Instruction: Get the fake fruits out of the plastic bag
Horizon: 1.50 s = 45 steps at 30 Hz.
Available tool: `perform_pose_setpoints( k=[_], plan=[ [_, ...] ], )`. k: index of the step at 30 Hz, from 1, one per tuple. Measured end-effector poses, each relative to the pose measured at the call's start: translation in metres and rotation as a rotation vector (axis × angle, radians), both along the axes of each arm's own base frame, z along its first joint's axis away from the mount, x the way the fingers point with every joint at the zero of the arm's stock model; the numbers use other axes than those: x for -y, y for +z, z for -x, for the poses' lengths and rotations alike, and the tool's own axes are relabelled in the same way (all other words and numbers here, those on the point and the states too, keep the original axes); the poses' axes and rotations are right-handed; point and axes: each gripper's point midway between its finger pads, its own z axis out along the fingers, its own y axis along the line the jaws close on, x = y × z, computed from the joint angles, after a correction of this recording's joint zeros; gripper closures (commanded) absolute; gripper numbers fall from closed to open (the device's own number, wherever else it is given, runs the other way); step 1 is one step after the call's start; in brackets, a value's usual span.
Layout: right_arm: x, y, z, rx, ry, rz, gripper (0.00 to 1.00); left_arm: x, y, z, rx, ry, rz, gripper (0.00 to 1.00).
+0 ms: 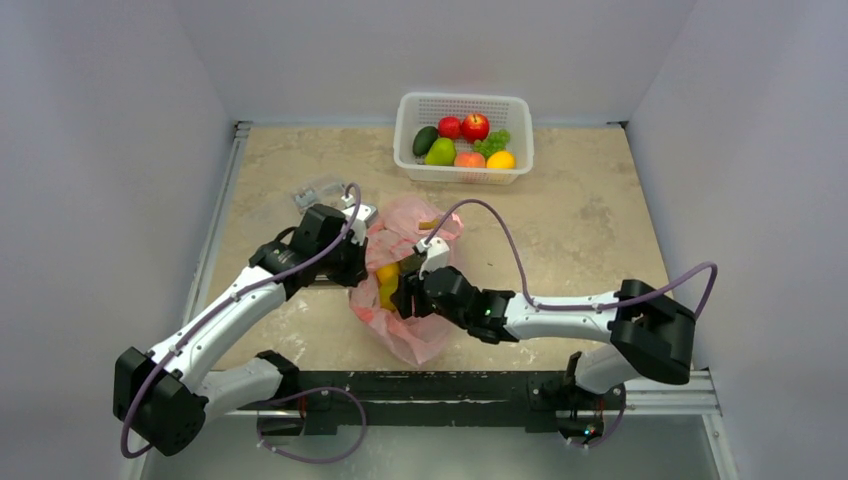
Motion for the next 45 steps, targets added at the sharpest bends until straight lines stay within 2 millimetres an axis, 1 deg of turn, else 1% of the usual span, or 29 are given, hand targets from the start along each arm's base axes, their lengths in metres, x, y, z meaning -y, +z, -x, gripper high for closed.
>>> perform_pose_setpoints(
  k=[2, 4, 8, 9, 13, 15, 17, 21, 24, 27, 33, 36, 40, 41, 45],
  plan=[
    [-0.003, -0.001, 0.002, -0.057, -0.028, -0.072, 0.31, 0.001, 0.0, 0.001, 0.0, -0.006, 0.0, 1.0],
    [-0.004, -0.005, 0.007, -0.114, -0.051, -0.114, 0.27, 0.002, 0.0, 0.001, 0.0, -0.007, 0.001, 1.0],
    [-0.004, -0.011, 0.013, -0.229, -0.133, -0.196, 0.24, 0.003, 0.0, 0.002, 0.0, -0.012, 0.001, 1.0],
    [-0.004, -0.012, 0.013, -0.255, -0.156, -0.217, 0.22, 0.004, 0.0, 0.003, 0.0, -0.016, 0.002, 1.0],
    [-0.003, -0.016, 0.01, -0.341, -0.262, -0.288, 0.19, 0.008, 0.0, 0.006, -0.004, -0.035, 0.009, 1.0],
    [-0.002, -0.025, 0.01, -0.383, -0.303, -0.306, 0.18, 0.009, 0.001, 0.007, -0.007, -0.04, 0.013, 1.0],
    [-0.001, -0.037, 0.007, -0.421, -0.347, -0.306, 0.17, 0.01, 0.001, 0.007, -0.009, -0.044, 0.017, 1.0],
    [0.002, -0.063, 0.0, -0.476, -0.422, -0.3, 0.19, 0.011, 0.001, 0.009, -0.014, -0.052, 0.026, 1.0],
    [-0.005, -0.062, -0.011, -0.49, -0.449, -0.35, 0.21, 0.012, 0.001, 0.009, -0.016, -0.055, 0.029, 1.0],
    [-0.011, -0.061, -0.016, -0.493, -0.46, -0.362, 0.23, 0.013, 0.002, 0.01, -0.016, -0.058, 0.032, 1.0],
    [-0.012, -0.062, -0.021, -0.483, -0.477, -0.36, 0.25, 0.014, 0.003, 0.011, -0.02, -0.067, 0.043, 1.0],
    [-0.014, -0.062, -0.028, -0.476, -0.491, -0.367, 0.25, 0.016, 0.003, 0.012, -0.023, -0.072, 0.049, 1.0],
    [-0.018, -0.062, -0.035, -0.475, -0.501, -0.383, 0.29, 0.016, 0.004, 0.013, -0.025, -0.076, 0.054, 1.0],
    [-0.018, -0.062, -0.036, -0.473, -0.503, -0.385, 0.31, 0.016, 0.004, 0.013, -0.024, -0.077, 0.054, 1.0],
    [-0.016, -0.062, -0.041, -0.466, -0.509, -0.39, 0.48, 0.016, 0.006, 0.013, -0.019, -0.077, 0.057, 1.0]
  ],
)
